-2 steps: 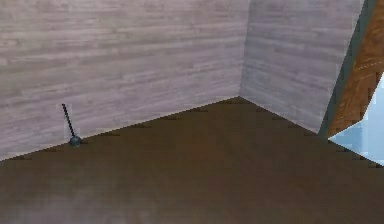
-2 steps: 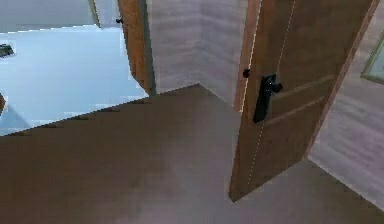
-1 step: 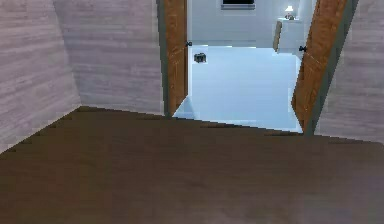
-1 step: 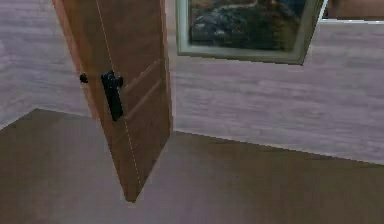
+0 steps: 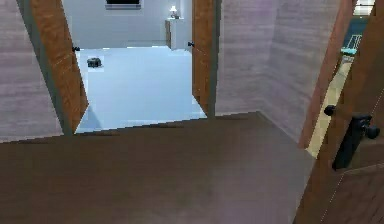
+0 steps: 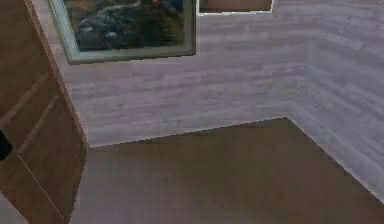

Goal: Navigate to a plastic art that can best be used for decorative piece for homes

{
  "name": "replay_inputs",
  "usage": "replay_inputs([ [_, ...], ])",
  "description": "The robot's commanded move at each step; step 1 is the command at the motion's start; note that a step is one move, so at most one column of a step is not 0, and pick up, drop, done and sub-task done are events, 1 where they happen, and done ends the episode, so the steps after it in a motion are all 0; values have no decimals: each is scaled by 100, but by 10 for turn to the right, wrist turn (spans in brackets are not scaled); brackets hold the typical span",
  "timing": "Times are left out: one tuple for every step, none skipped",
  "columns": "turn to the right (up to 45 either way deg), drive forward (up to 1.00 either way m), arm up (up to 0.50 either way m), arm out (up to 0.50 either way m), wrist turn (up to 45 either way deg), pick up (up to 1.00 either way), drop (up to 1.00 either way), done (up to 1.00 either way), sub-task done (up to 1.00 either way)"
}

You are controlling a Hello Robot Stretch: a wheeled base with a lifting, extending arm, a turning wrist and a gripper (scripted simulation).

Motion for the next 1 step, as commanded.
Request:
replay_inputs([
  [0, 100, 0, 0, 0, 0, 0, 0, 0],
])
